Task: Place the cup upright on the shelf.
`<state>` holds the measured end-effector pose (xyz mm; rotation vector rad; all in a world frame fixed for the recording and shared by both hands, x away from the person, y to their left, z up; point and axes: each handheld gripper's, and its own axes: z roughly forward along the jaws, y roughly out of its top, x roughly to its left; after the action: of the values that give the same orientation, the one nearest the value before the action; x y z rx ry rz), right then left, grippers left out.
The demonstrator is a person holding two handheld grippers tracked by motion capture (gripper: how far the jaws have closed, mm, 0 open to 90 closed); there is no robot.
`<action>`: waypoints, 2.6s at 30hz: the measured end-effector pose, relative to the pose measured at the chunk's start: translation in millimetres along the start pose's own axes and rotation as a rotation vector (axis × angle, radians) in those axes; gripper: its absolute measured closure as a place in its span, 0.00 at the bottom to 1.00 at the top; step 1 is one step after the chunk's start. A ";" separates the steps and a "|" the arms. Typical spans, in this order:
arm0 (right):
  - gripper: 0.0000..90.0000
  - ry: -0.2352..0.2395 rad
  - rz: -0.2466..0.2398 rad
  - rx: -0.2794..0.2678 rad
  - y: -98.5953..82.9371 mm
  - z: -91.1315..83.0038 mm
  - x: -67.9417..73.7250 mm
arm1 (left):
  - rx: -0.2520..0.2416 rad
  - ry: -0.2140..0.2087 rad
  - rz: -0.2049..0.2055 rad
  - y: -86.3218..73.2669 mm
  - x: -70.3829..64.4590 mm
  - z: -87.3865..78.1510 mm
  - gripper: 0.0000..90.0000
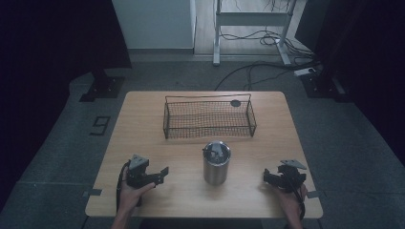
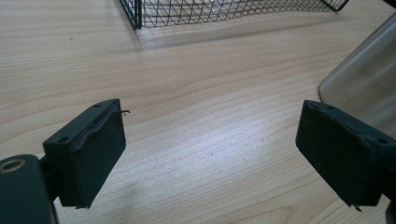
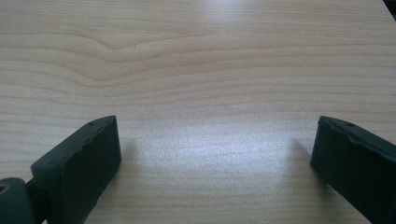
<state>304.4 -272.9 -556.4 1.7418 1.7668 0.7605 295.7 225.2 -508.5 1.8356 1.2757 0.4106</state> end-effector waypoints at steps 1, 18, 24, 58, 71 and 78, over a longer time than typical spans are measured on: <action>0.02 0.003 -0.004 0.002 -0.8 -1.1 -0.2 | -0.003 -0.001 -0.002 0.1 0.2 -0.7 0.09; 0.03 0.022 -0.022 -0.002 -4.5 -4.8 -3.2 | -0.010 -0.005 0.005 -0.6 -1.8 -1.6 0.09; 0.03 0.023 -0.022 -0.001 -4.3 -4.6 -3.2 | -0.038 -0.020 0.008 0.0 -3.5 -3.7 0.08; 0.03 0.026 -0.025 -0.001 -4.0 -4.4 -3.5 | -0.106 -0.081 0.088 20.5 -46.0 -22.0 0.05; 0.03 0.026 -0.025 -0.001 -3.9 -4.4 -3.5 | -0.088 -0.158 0.167 28.1 -80.7 -13.4 0.03; 0.03 0.026 -0.025 -0.001 -4.0 -4.4 -3.5 | -0.082 -0.180 0.194 33.6 -92.9 -8.1 0.02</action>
<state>298.6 -276.5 -556.3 1.7130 1.8017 0.7765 270.9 142.5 -459.9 1.8875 0.9500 0.3858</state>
